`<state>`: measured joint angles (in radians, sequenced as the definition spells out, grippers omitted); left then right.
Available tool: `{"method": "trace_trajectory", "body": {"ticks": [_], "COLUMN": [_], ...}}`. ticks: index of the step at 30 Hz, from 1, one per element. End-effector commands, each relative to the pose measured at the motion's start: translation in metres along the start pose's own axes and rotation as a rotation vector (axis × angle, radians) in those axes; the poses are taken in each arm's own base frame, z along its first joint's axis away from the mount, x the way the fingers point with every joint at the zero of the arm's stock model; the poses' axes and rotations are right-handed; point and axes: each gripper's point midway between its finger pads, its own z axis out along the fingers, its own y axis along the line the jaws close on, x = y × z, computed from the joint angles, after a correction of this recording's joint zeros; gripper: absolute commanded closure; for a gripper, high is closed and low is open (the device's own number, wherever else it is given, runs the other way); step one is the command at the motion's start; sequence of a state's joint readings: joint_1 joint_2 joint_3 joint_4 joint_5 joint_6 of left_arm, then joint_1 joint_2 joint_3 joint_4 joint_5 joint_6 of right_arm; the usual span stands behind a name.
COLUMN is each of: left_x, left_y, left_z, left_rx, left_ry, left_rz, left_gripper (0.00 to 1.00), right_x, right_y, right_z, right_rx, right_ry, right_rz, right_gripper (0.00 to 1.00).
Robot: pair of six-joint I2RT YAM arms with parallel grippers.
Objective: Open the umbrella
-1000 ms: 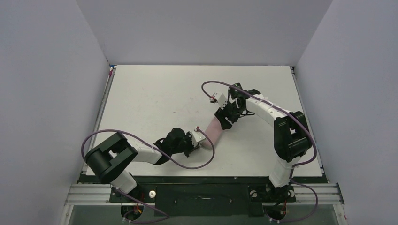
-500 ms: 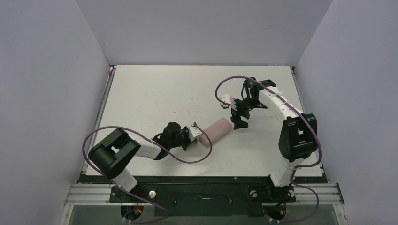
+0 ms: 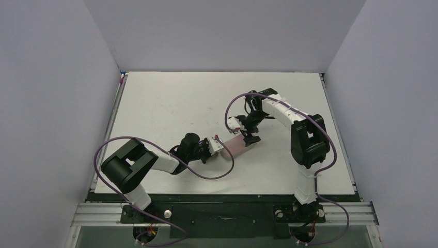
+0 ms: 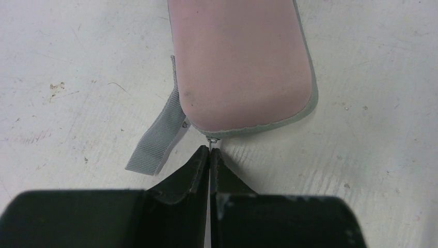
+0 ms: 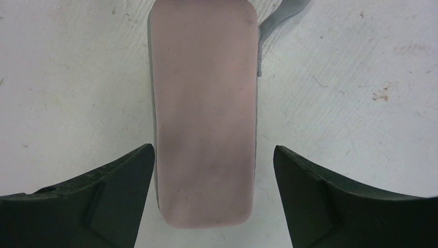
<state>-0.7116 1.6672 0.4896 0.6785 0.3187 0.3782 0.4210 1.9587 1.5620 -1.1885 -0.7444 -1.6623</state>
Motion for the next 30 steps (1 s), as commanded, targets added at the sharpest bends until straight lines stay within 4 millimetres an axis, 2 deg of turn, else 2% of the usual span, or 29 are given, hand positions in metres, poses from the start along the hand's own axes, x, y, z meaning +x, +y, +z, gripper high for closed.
{"method": "trace_trajectory", "body": {"ticks": [1, 4, 7, 9, 12, 19, 23, 30], "left_x": [-0.024, -0.024, -0.025, -0.025, -0.023, -0.022, -0.022, -0.026], "left_y": [0.012, 0.011, 0.006, 0.003, 0.001, 0.001, -0.001, -0.009], "left_z": [0.007, 0.006, 0.005, 0.004, 0.002, 0.002, 0.003, 0.001], "left_rx": [-0.013, -0.011, 0.001, 0.005, 0.006, 0.002, 0.010, 0.032], "left_ry": [-0.073, -0.075, -0.077, -0.078, -0.074, -0.080, -0.086, -0.104], "left_rz": [0.037, 0.039, 0.051, 0.053, 0.053, 0.061, 0.068, 0.096], "left_gripper": [1.00, 1.00, 1.00, 1.00, 1.00, 1.00, 1.00, 1.00], "right_x": [-0.005, -0.005, -0.004, -0.003, -0.001, 0.001, 0.010, 0.015], "right_y": [0.004, 0.009, 0.005, 0.000, -0.004, 0.012, 0.014, 0.000], "right_z": [0.000, 0.004, 0.006, 0.007, 0.007, 0.005, 0.008, 0.016], "right_rx": [-0.040, -0.061, -0.067, -0.068, -0.069, -0.090, -0.089, -0.016], "right_ry": [0.009, 0.022, 0.057, 0.084, 0.117, 0.151, 0.187, 0.240], "right_rz": [-0.045, -0.053, -0.019, 0.013, 0.048, 0.178, 0.232, 0.328], "right_gripper": [0.21, 0.26, 0.37, 0.40, 0.41, 0.32, 0.32, 0.36]}}
